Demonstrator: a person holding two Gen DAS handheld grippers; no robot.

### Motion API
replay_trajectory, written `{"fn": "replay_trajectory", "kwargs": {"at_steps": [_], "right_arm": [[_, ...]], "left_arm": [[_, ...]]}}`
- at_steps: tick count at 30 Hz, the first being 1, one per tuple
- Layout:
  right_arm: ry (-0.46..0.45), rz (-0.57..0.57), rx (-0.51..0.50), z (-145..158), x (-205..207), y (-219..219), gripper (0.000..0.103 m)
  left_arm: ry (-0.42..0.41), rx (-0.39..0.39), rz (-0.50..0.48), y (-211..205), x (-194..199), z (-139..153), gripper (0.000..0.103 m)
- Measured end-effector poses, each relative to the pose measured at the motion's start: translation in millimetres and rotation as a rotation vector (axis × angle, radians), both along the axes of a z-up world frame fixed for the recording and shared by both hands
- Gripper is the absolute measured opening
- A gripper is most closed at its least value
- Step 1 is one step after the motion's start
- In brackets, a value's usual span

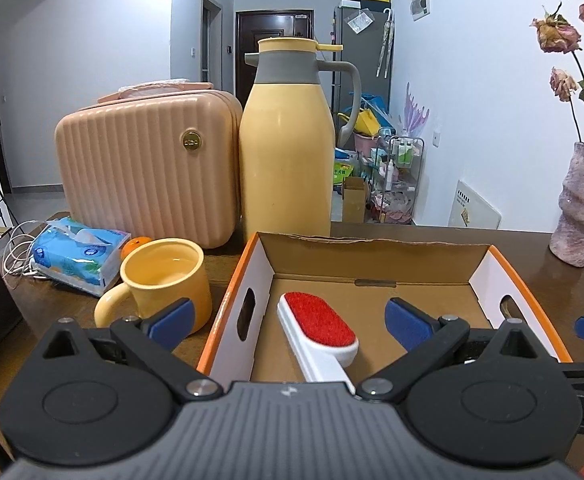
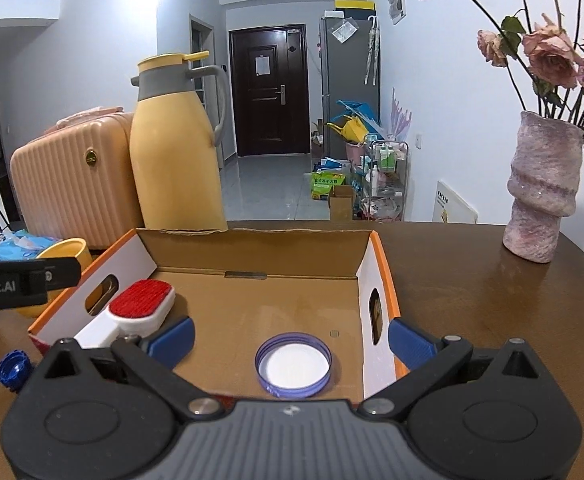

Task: Organize rigid objects
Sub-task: 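Withdraw both tools from the box back toward the table items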

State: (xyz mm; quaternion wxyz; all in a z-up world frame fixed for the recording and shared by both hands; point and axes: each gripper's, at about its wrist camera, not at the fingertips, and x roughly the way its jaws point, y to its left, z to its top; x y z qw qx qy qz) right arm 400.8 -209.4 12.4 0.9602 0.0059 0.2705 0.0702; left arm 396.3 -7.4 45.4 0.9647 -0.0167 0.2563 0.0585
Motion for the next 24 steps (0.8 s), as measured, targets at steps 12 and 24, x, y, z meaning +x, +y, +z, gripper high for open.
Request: {"fn": "replay_trajectory", "kwargs": {"at_steps": [12, 24], "right_arm": [[-0.016, 0.0, 0.012, 2.1, -51.0, -6.2, 0.103], [-0.014, 0.013, 0.003, -1.9, -106.9, -13.3, 0.103]], "left_arm": [[-0.014, 0.009, -0.004, -4.1, -48.5, 3.2, 0.103], [-0.017, 0.007, -0.024, -9.8, -105.1, -3.7, 0.103]]}}
